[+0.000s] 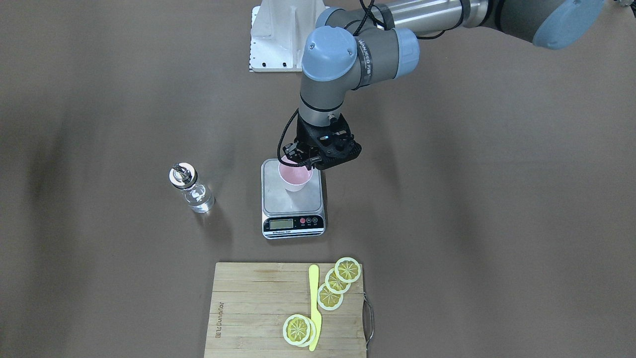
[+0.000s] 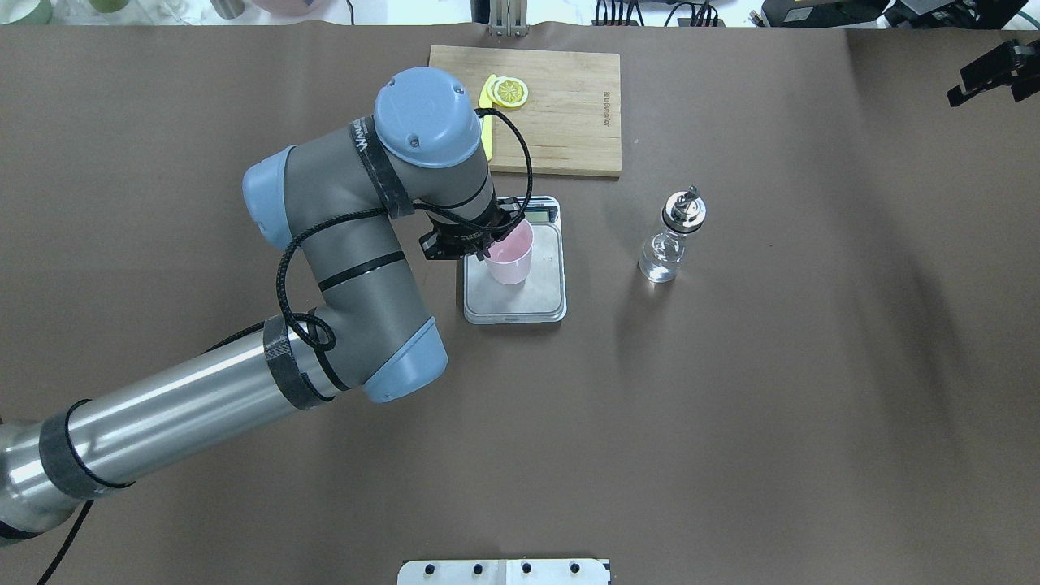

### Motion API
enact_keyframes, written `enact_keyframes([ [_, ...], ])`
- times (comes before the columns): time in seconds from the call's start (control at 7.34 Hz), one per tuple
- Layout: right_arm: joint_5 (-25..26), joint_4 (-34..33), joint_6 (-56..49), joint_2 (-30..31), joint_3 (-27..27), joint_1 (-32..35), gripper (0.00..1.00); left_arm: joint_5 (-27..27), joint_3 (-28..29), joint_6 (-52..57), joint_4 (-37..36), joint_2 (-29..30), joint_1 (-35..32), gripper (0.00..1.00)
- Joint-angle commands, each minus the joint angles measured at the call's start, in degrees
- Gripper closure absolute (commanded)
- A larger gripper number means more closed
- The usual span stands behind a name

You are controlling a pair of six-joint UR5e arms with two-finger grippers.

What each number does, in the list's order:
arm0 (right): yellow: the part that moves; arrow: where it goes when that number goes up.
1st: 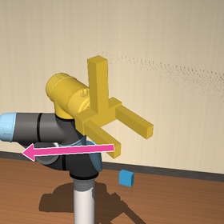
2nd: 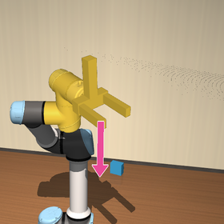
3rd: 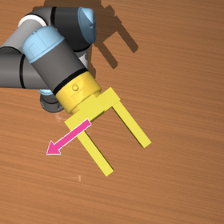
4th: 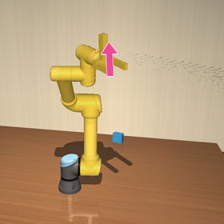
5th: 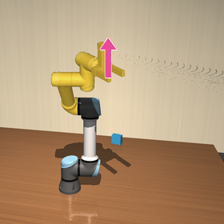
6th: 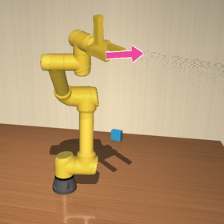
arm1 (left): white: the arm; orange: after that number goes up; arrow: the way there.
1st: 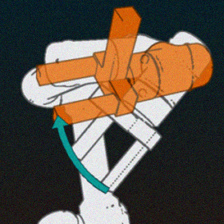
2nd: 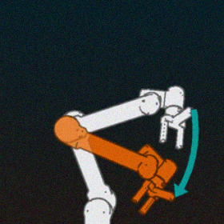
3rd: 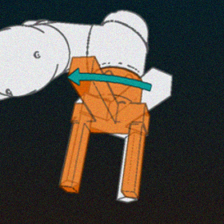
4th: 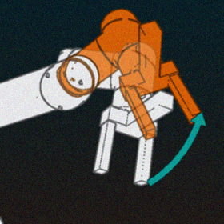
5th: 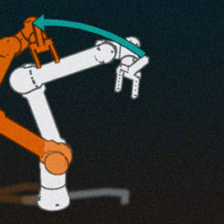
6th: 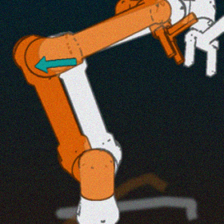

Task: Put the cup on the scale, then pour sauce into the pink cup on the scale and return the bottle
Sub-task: 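Carry the pink cup with the left gripper onto the scale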

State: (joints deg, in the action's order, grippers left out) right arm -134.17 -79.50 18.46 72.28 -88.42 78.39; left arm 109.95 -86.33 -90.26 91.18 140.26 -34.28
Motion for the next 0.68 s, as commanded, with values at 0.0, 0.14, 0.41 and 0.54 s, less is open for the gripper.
enact_keyframes([
  [0.0, 0.1, 0.0, 0.0, -0.1, 0.0, -0.1, 0.00, -1.1, 0.4, -1.9, 0.0, -0.1, 0.4, 0.74],
  [0.14, 0.1, 0.0, 0.3, -0.3, -0.3, -0.3, 0.00, -1.1, -0.2, -1.6, 0.0, -0.2, 0.3, 0.01],
  [0.41, 2.7, -0.1, 2.6, -0.4, -5.2, -2.4, 0.00, -0.5, -5.1, -0.8, -2.1, -1.6, -1.3, 0.02],
  [0.54, 4.5, -0.5, 9.5, -0.4, -9.4, -5.1, 0.00, -0.4, -9.3, 2.2, -5.4, -3.5, -2.4, 0.02],
])
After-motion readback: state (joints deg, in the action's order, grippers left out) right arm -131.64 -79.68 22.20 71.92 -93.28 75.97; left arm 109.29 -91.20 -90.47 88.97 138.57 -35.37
